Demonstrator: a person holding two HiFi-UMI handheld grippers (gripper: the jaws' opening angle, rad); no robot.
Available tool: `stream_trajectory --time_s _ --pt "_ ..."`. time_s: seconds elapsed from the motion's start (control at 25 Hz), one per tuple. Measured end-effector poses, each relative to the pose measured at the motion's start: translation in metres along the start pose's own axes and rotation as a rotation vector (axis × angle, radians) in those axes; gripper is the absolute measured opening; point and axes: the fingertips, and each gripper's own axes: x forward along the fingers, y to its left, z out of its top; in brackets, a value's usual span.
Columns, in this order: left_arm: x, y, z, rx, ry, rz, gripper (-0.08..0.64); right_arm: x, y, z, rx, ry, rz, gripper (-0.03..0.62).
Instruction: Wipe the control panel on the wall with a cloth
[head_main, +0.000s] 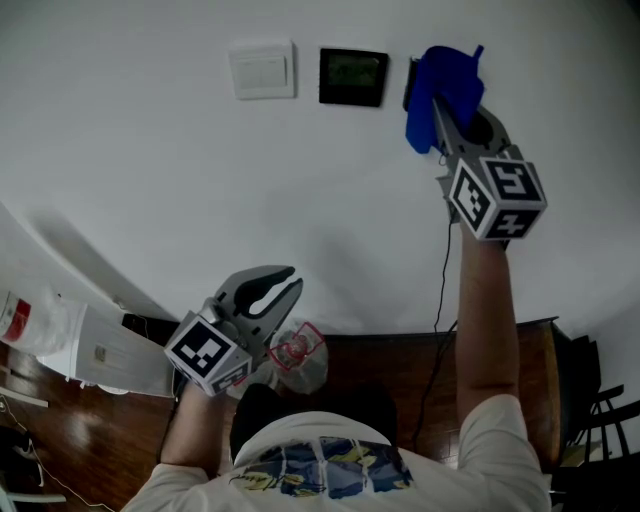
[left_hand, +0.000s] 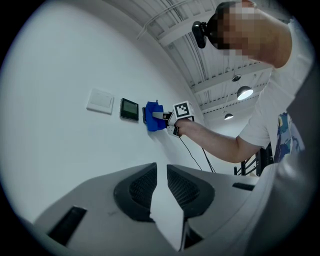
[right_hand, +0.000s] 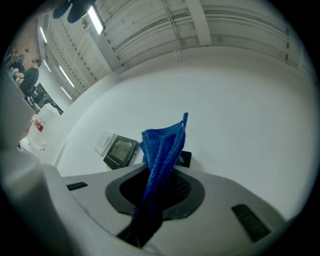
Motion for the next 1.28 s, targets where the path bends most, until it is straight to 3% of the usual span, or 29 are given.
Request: stream_trajectory --time_s 0.36,0.56,1.28 --pt "0.004 -0.001 -0.004 0.006 0.013 -0.012 0.043 -0.027 -0.060 -0.018 0.013 0.033 -0.117 0.075" --pt "0.006 -0.002 -0.002 0.009 0.015 -0.010 0.043 -0.036 -0.074 -0.025 0.024 0.033 -0.141 0.075" --pt "0.002 0.013 0.000 0.003 0.015 0.031 0.043 -0.133 -0.038 -0.055 0.067 0.016 -0.130 0.074"
